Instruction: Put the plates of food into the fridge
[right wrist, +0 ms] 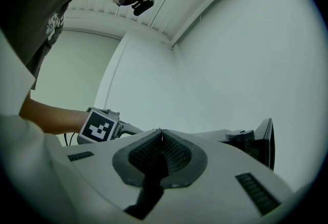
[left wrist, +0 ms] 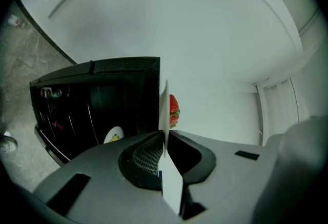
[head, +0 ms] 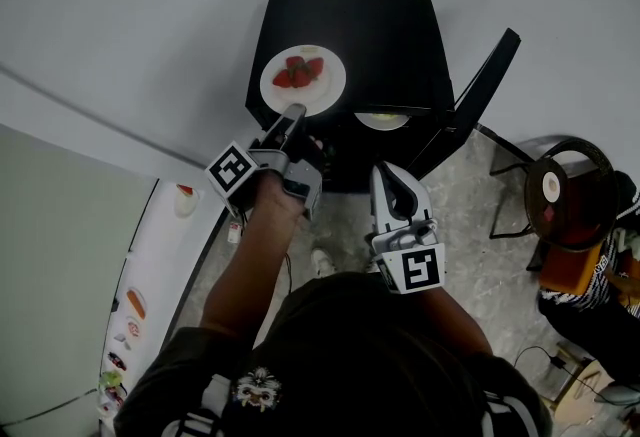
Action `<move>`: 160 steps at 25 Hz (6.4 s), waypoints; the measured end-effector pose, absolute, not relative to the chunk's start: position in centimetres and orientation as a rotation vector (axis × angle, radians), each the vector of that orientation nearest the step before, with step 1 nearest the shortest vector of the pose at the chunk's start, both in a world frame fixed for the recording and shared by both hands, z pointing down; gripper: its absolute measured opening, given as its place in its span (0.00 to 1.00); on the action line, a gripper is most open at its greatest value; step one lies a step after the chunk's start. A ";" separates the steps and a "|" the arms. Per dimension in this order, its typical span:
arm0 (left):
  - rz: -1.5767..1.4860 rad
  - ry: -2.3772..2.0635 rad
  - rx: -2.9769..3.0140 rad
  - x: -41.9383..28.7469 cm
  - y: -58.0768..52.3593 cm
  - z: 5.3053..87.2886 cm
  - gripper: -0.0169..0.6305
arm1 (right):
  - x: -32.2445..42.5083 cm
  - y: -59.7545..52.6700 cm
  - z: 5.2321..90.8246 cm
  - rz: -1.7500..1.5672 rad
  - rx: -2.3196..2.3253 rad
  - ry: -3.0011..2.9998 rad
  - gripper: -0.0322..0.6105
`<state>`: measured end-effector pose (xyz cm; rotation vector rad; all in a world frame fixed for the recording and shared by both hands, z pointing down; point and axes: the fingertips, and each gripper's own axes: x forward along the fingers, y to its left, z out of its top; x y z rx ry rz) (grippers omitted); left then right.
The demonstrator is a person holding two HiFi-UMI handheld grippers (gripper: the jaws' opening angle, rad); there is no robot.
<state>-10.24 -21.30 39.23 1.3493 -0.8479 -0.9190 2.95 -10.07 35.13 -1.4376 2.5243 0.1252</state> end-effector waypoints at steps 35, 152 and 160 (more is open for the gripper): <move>-0.794 -0.694 1.455 -7.0 -10.6 39.0 0.08 | 6.6 -14.7 36.3 0.274 -1.692 2.464 0.09; -0.066 -1.695 2.617 -10.7 -10.1 38.0 0.06 | 0.3 -10.5 37.1 0.140 -1.555 2.613 0.09; -0.090 -1.687 2.671 -10.2 -9.2 37.3 0.06 | -0.5 -9.4 35.0 0.235 -1.522 2.566 0.09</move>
